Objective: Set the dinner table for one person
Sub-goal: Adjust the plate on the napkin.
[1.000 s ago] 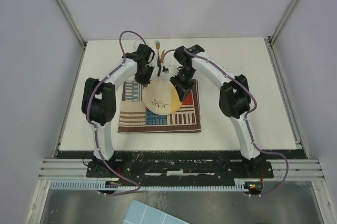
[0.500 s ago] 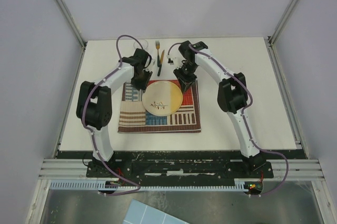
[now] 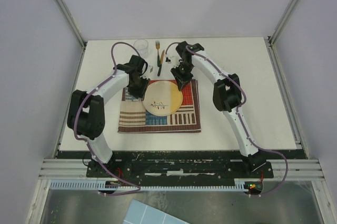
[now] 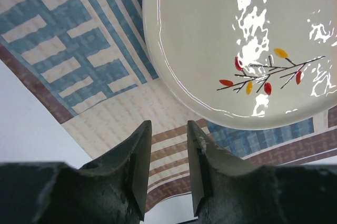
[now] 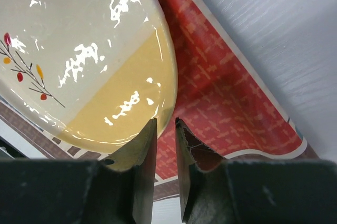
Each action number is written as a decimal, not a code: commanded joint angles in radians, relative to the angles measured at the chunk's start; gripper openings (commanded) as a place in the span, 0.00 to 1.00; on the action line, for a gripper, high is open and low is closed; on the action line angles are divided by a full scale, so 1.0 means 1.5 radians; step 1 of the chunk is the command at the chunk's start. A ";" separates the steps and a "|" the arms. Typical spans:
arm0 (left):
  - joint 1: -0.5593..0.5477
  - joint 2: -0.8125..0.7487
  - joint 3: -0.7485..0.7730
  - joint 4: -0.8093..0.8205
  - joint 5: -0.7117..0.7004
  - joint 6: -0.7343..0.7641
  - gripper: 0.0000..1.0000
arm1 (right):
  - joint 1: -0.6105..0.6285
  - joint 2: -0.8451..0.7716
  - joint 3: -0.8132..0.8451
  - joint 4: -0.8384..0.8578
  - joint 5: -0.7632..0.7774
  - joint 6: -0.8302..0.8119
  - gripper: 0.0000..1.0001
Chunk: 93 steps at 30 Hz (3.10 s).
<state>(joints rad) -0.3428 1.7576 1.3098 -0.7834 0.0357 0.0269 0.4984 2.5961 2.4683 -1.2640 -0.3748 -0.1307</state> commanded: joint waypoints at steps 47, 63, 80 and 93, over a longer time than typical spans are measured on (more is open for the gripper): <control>-0.004 0.015 -0.008 0.042 0.019 -0.023 0.38 | 0.002 -0.160 -0.236 0.039 -0.037 0.011 0.02; -0.004 0.038 -0.015 0.047 0.021 -0.016 0.37 | 0.010 -0.139 -0.206 0.025 -0.072 0.034 0.02; -0.005 0.019 -0.015 0.040 0.024 -0.020 0.37 | 0.052 -0.225 -0.324 0.022 -0.115 0.040 0.02; -0.005 -0.020 -0.032 0.024 -0.022 0.007 0.37 | 0.013 -0.185 -0.263 0.071 -0.026 0.058 0.27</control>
<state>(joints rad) -0.3447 1.8046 1.2755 -0.7490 0.0418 0.0116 0.5659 2.3386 2.0026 -1.1877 -0.4347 -0.0658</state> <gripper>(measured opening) 0.370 0.253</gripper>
